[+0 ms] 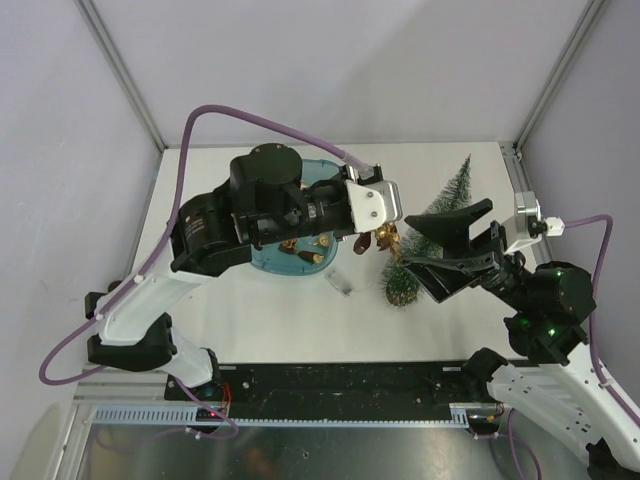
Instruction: Decorate the small christmas tree
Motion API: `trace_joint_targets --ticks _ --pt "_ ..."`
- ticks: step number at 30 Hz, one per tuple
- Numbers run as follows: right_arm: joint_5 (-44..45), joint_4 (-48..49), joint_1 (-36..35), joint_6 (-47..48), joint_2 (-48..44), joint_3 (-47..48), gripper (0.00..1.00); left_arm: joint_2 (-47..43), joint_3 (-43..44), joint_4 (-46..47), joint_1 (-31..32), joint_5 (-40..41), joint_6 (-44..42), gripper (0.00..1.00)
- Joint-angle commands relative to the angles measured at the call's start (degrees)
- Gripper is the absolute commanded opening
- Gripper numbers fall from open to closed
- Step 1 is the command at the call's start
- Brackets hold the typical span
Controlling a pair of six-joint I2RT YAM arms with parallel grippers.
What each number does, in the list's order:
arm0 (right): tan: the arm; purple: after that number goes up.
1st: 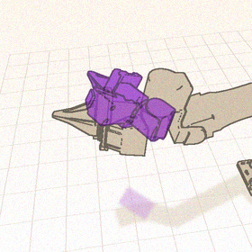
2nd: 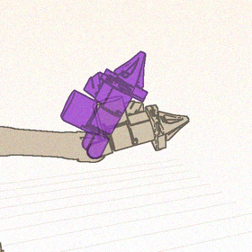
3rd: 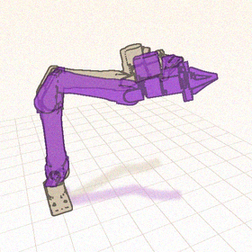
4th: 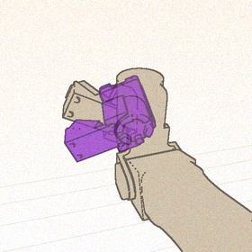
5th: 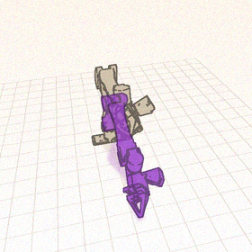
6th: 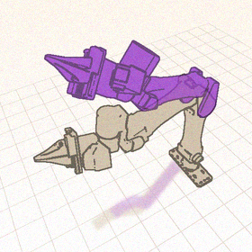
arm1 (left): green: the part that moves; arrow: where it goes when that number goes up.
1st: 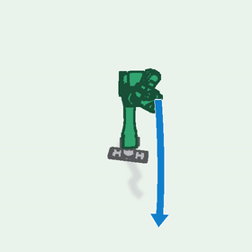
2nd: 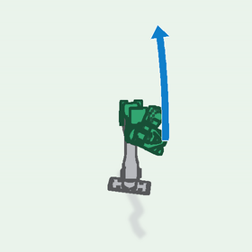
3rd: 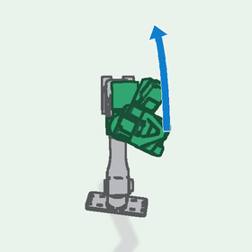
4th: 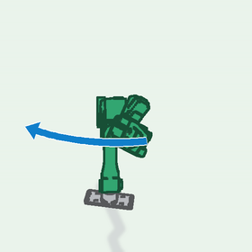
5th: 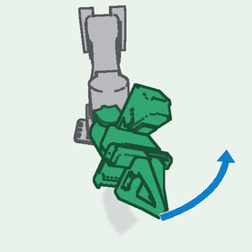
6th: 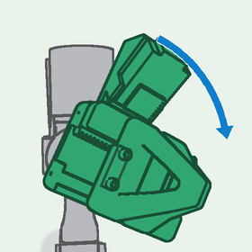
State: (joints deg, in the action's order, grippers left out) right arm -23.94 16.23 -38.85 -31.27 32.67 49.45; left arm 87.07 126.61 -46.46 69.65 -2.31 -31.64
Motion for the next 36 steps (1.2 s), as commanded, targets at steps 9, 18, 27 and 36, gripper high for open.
trace_joint_targets --ticks 9,18,27,36 --pt "-4.7 1.0 -0.3 0.6 -1.9 2.0 0.99 -0.4 -0.6 0.6 0.9 0.5 -1.6 0.00" --pt "-5.0 -2.5 -0.3 2.8 -1.9 2.8 0.99 -0.3 -0.2 0.6 1.5 0.8 -1.6 0.00" --pt "-3.5 -4.3 -0.4 4.8 0.2 4.3 0.76 0.5 1.9 0.6 2.2 0.1 0.0 0.00" --pt "1.1 -7.8 -0.7 8.7 -0.2 6.8 0.18 0.3 3.9 0.5 3.5 -4.4 3.7 0.00"
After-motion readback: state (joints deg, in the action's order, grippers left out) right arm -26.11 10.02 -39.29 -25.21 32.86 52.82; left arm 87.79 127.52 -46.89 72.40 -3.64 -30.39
